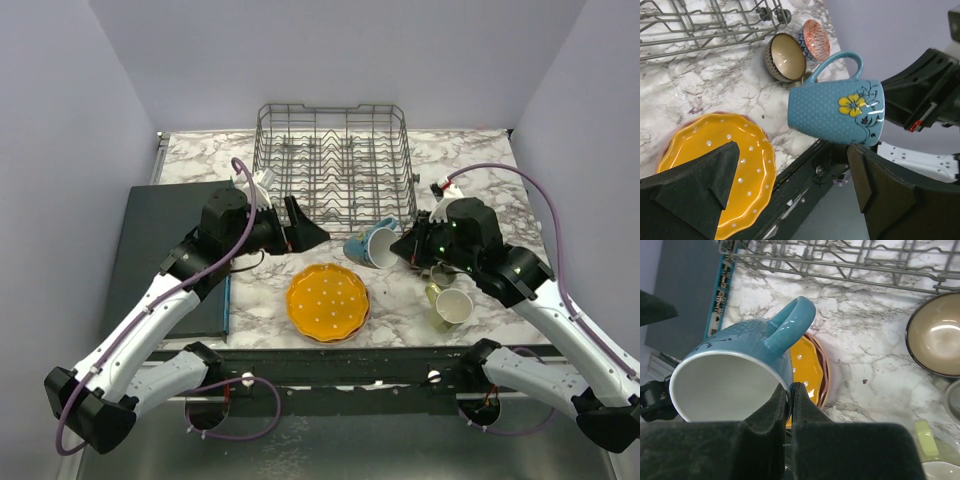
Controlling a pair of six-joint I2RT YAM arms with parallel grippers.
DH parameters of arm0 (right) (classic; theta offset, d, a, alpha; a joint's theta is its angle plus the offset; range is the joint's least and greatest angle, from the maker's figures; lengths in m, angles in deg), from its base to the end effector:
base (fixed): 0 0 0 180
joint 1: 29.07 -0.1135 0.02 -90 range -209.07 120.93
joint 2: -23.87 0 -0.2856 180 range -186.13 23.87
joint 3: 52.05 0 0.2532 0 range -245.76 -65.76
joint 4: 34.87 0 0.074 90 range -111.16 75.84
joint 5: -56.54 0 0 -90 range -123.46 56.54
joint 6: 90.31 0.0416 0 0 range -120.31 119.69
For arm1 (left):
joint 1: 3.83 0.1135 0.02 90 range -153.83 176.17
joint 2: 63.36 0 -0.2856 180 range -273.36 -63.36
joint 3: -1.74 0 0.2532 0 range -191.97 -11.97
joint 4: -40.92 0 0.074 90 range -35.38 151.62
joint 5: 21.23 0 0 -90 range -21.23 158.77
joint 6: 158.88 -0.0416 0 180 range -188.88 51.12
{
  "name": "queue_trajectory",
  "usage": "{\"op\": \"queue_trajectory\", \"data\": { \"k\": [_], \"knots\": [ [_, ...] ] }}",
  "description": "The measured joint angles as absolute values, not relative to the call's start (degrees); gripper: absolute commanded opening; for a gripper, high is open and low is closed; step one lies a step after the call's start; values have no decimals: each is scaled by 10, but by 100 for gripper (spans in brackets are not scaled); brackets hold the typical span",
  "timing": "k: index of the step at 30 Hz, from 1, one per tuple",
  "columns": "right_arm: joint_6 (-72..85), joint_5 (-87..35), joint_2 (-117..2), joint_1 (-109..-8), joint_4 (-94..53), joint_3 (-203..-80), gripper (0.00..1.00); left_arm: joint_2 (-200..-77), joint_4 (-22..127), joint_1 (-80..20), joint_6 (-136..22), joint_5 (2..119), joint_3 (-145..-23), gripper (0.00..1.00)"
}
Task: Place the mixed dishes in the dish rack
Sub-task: Pick up the cup at the center of the board.
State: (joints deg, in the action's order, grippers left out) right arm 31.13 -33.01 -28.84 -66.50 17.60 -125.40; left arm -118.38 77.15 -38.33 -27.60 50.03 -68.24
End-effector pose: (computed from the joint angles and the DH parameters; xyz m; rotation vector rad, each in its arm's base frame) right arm 0.1444 0.1110 0.3690 -0.1204 2.2085 0.7029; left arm 0.1627 -0.1280 0.3717 0.1125 2.1129 -1.1568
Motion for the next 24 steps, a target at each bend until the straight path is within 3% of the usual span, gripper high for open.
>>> {"op": "queue_trajectory", "data": {
  "k": [8,24],
  "knots": [
    [302,-276,-282,-665,112,-1242,1,-1198,702,-261,-217,347,-647,99],
    [295,-124,-309,-601,-13,-1238,1,-1181,499,-136,-44,123,-565,99]
  ]
}}
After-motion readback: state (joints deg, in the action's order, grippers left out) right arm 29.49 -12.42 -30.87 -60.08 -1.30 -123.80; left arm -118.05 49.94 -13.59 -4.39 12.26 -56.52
